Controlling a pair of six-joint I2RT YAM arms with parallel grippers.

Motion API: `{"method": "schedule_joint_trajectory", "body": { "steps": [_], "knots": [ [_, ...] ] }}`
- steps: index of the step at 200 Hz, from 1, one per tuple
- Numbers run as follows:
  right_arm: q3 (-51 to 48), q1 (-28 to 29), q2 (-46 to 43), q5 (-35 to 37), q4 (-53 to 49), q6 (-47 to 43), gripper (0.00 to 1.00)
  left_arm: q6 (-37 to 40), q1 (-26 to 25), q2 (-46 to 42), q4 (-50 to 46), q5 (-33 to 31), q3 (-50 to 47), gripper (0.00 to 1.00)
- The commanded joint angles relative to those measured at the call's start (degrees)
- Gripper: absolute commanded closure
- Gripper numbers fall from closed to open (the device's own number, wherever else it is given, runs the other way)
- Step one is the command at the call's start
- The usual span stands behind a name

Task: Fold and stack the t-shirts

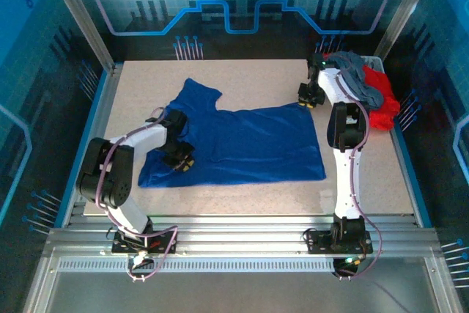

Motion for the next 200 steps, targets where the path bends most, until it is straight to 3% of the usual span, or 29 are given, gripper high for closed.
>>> {"method": "schedule_joint_trajectory", "body": {
  "steps": [1, 15, 66, 113, 148, 182, 200],
  "knots": [
    [1.29, -0.55, -0.44, 1.28, -1.00, 1.42, 0.90, 2.01, 1.08, 2.30, -3.14, -3.26, 1.72, 0.86],
    [0.84, -0.86, -1.36, 2.55, -1.11, 2.27, 1.00, 1.13, 1.47, 3.64, -4.54, -4.84, 1.54, 0.89],
    [-0.92, -1.07, -4.04, 5.51, -4.20, 3.40, 1.00, -3.64, 2.67, 2.42, -5.26, -6.17, -4.80, 0.91],
    [-12.89, -0.63, -13.13, 7.01, -1.39, 5.72, 1.00, -3.41, 2.74, -0.18, -6.96, -6.51, -7.20, 0.92],
    [-12.79, 0.11, -12.21, 4.68, -1.39, 5.33, 1.00, -0.23, 2.71, -1.48, -9.76, -7.28, 0.30, 0.86],
    [-11.23, 0.49, -12.23, 4.49, -0.88, 5.22, 0.74, 6.70, 3.36, 1.71, -13.94, -11.04, 18.30, 0.64],
    [-10.42, 0.82, -12.38, 4.93, -0.54, 4.73, 0.67, 10.08, 4.82, 6.92, -13.78, -11.25, 28.81, 0.58]
  ]
}}
